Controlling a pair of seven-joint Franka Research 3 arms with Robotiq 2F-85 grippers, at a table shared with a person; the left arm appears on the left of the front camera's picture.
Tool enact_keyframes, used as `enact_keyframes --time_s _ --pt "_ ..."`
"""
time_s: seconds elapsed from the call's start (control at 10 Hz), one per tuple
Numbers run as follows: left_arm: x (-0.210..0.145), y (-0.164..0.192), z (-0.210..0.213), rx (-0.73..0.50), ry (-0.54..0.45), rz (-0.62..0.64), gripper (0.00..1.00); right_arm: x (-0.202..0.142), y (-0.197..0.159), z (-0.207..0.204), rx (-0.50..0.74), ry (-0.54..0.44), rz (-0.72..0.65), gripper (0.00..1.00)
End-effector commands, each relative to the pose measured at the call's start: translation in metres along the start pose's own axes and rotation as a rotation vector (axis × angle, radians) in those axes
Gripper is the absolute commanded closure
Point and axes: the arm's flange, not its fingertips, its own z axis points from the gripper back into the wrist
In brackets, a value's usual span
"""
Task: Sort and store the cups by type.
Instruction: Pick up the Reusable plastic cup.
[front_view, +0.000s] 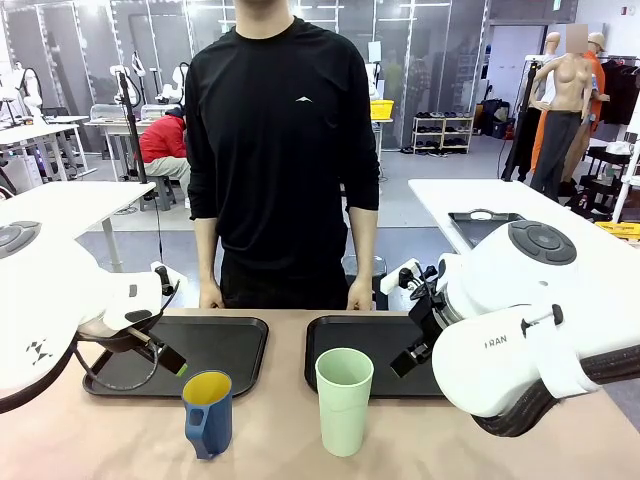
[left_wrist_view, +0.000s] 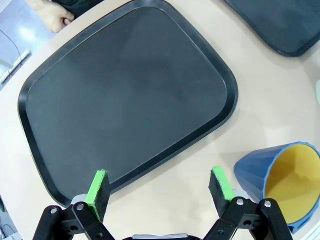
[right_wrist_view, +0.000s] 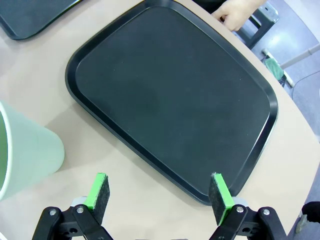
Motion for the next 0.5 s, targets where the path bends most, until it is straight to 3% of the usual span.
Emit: enact_keyframes --time_s 0.0,0.2,0.4 --pt "0.000 0.000 0.000 0.000 0.000 0.001 0.00 0.000 0.000 0.000 0.001 0.000 -0.003 0.00" --pt "0.000 0.000 0.000 0.000 0.000 0.000 0.00 0.000 0.000 0.000 0.000 0.000 0.000 0.00" --pt "0.009 -0.006 0.021 0.044 0.014 0.069 0.00 0.016 0.013 0.030 -0.096 0.063 -0.136 0.00"
